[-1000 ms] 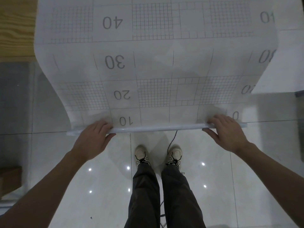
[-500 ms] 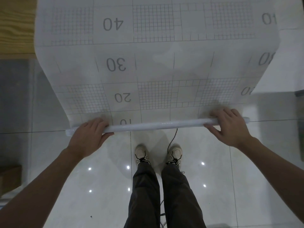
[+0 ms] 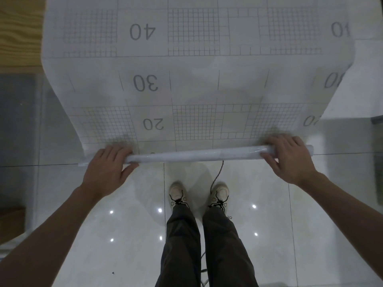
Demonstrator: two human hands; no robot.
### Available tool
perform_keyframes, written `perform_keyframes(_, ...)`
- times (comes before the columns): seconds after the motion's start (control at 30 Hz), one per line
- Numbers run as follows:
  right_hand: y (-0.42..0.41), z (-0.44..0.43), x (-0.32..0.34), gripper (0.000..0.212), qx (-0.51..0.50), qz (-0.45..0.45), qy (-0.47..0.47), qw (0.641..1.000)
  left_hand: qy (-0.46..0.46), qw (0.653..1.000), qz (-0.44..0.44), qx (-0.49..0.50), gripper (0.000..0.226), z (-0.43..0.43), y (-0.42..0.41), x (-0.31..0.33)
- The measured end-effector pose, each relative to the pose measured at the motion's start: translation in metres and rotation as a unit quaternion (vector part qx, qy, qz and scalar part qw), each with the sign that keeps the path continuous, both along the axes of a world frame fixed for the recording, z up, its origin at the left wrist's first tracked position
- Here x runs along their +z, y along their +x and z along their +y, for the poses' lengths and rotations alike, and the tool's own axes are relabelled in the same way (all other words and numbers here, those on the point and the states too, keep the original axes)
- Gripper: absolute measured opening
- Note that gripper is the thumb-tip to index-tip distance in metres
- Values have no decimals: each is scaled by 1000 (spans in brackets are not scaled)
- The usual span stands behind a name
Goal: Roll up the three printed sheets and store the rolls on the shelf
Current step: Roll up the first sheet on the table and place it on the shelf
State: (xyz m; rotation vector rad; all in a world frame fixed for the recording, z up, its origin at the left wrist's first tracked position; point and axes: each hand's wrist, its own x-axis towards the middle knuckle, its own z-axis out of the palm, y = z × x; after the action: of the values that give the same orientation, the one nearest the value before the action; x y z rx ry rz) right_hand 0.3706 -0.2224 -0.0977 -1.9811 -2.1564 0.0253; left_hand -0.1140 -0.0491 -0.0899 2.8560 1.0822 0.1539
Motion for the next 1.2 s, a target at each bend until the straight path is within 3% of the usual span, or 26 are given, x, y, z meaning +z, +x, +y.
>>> perform_keyframes(0.1,6,5,3,53,18,34,-40,998,-13,999,2,-40,45,8,-4,3)
perform_keyframes(0.3,10,5,-1,42,39,9,-14,999,77,994,84,-3,46,13,-12,16)
perform_keyframes(0.47,12,2,-2,39,33,-11,12,999,-40,999,33,2,57,17,-14,19)
perform_keyframes(0.67,6,2,1,37,-23,-86,68,994,39,999,22,2,42,16,-17,16)
perform_keyframes(0.93,11,-1,3,59,-21,2,-26,999,-19,999,22,-25,53,20,-17,18)
perform_keyframes(1.07,14,1,3,47,24,-32,14,999,26,999,9,-36,44,21,-17,19)
perform_keyframes(1.2,8,2,4,33,-37,-106,82,990,90,996,21,9,38,12,-14,19)
